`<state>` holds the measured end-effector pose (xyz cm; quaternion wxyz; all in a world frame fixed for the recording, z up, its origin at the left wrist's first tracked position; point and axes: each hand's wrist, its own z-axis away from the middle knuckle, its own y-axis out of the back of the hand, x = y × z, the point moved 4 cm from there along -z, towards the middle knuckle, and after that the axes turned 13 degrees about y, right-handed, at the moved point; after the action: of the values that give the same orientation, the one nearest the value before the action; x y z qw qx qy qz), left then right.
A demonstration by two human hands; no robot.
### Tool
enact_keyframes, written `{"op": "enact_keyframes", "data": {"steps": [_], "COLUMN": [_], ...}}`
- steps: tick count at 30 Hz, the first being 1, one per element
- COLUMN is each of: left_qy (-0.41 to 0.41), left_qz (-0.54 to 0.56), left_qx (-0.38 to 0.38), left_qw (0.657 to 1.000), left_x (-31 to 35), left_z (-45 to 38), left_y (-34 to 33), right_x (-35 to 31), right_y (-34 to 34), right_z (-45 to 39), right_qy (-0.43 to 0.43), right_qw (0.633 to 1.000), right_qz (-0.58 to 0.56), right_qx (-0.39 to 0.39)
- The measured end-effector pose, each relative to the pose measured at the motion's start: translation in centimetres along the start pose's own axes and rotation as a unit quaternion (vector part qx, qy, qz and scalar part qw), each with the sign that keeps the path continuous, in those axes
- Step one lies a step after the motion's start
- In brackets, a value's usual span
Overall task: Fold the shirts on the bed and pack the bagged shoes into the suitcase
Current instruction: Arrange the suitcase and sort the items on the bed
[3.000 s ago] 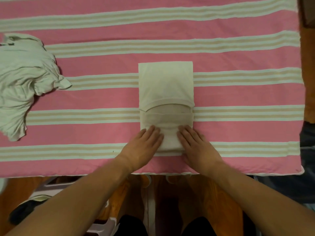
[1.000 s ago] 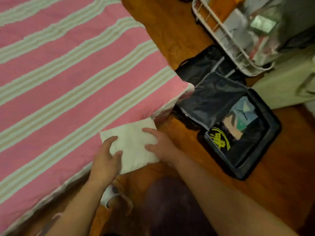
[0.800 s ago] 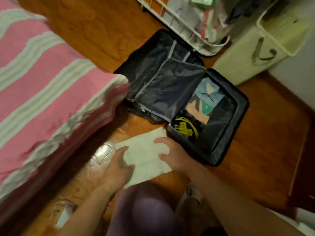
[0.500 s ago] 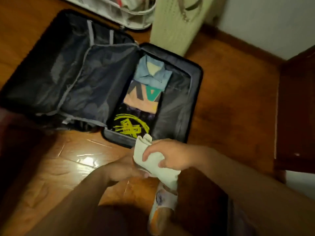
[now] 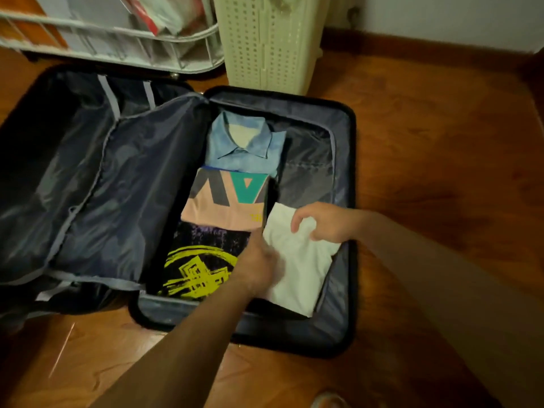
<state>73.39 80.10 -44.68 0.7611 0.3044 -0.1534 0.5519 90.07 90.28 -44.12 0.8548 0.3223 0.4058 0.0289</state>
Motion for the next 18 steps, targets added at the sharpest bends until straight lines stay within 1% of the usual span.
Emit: {"op": "enact_keyframes", "data": {"steps": [2, 3, 5, 7, 9, 10, 11, 12, 13, 14, 15, 16, 18], "left_qy": [-0.032, -0.021, 0.0, 0.019, 0.027, 0.026, 0.021, 0.008, -0.01, -0.041, -0.078, -0.127, -0.216], "left_qz": [-0.084, -0.123, -0.213, -0.288, -0.33, -0.344, -0.357, -0.366, -0.37, -0.367, -0.366, -0.369, -0.372], "left_qx": [0.039, 0.043, 0.039, 0.018, -0.005, -0.012, -0.013, -0.007, 0.006, 0.029, 0.051, 0.072, 0.116], "left_qw": [0.995, 0.991, 0.976, 0.957, 0.944, 0.939, 0.934, 0.931, 0.929, 0.929, 0.926, 0.918, 0.895], "left_x": [0.0, 0.0, -0.8, -2.1, -4.1, -4.8, -5.1, -5.3, -5.1, -4.8, -4.5, -4.4, -4.4], "left_z": [-2.8, -3.7, -5.5, -5.8, -5.6, -5.6, -5.5, -5.6, -5.4, -5.3, -5.1, -4.8, -4.0], "left_y": [-1.3, -2.0, -3.8, -5.6, -6.6, -6.7, -6.6, -6.4, -6.1, -5.7, -5.1, -4.6, -3.5], "right_x": [3.0, 4.2, 6.4, 7.7, 8.6, 9.0, 9.4, 9.3, 8.6, 8.0, 7.2, 6.5, 6.0], "right_y": [-0.2, -0.1, -0.2, -0.6, -0.9, -0.8, -0.7, -0.5, -0.6, -1.1, -2.2, -3.7, -7.8], "right_z": [-2.9, -4.2, -6.6, -8.4, -9.4, -9.5, -9.6, -9.6, -9.3, -9.2, -9.2, -9.1, -8.6], "right_qy": [-0.028, -0.038, -0.065, -0.067, -0.081, -0.09, -0.103, -0.118, -0.132, -0.14, -0.141, -0.143, -0.175], "right_qw": [1.0, 0.999, 0.997, 0.995, 0.989, 0.982, 0.965, 0.938, 0.911, 0.895, 0.894, 0.906, 0.949], "right_qz": [0.012, 0.016, 0.03, 0.068, 0.119, 0.168, 0.235, 0.308, 0.356, 0.379, 0.373, 0.348, 0.227], "right_qx": [0.0, 0.004, 0.0, -0.014, -0.012, 0.013, 0.057, 0.109, 0.159, 0.19, 0.204, 0.192, 0.133]}}
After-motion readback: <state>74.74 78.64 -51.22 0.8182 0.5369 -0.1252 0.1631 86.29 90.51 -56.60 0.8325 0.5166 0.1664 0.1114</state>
